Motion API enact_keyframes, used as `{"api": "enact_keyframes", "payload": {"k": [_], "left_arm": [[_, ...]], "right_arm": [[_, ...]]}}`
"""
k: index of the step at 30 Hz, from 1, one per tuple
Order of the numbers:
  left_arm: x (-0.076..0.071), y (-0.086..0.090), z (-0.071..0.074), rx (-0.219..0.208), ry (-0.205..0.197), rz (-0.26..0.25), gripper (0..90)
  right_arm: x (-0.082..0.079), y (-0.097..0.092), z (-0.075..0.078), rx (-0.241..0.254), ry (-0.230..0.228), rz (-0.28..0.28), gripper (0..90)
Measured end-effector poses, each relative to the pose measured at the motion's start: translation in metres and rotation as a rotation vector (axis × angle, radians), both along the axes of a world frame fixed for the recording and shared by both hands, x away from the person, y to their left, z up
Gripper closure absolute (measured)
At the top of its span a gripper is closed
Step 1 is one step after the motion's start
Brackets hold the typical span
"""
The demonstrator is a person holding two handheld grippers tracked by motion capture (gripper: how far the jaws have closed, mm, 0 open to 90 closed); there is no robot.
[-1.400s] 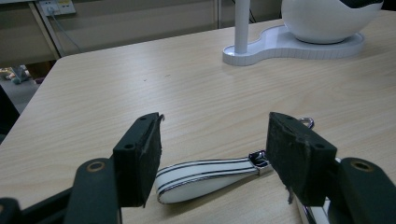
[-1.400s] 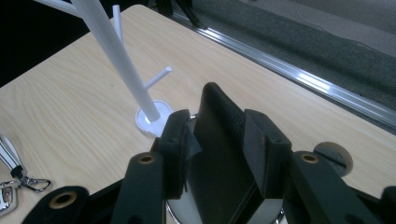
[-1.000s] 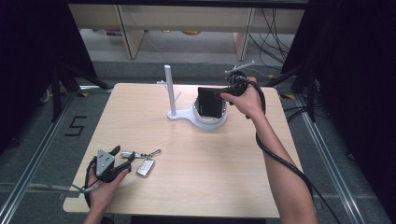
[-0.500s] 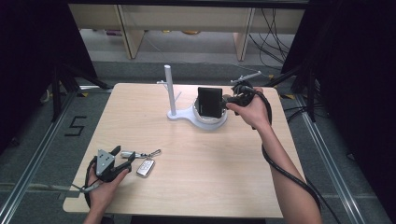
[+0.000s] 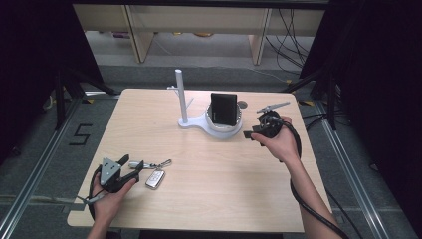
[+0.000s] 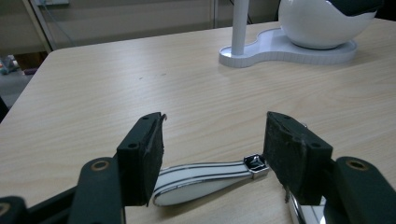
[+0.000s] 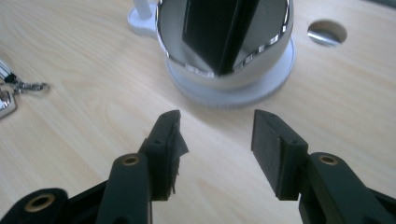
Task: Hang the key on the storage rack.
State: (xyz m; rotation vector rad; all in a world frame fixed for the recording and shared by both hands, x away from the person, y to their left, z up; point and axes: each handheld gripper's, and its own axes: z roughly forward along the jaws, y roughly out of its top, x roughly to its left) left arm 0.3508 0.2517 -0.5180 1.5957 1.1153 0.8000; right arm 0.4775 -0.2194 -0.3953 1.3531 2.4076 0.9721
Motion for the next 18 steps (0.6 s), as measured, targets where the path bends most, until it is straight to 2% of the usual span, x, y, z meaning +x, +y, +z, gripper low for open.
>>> {"api": "enact_keyframes", "payload": {"k": [5, 9, 15, 16, 18], "left_arm": [[0.000, -0.005, 0.014, -0.012, 0.008, -0.034, 37.7], [0.004, -0.011, 0.021, -0.009, 0.067, -0.074, 38.1], [0.016, -0.019, 0.036, 0.012, 0.167, -0.143, 38.9], [0.017, -0.019, 0.039, 0.024, 0.189, -0.153, 40.4], [0.022, -0.020, 0.043, 0.041, 0.238, -0.174, 40.9]], "right_arm": [[-0.012, -0.011, -0.011, -0.006, 0.007, -0.007, 51.7], [-0.023, -0.022, -0.022, -0.029, 0.049, -0.008, 51.6], [-0.037, -0.030, -0.041, -0.027, 0.062, -0.022, 51.9], [-0.044, -0.032, -0.046, -0.041, 0.101, -0.019, 53.2], [-0.047, -0.032, -0.049, -0.038, 0.116, -0.017, 55.5]]}}
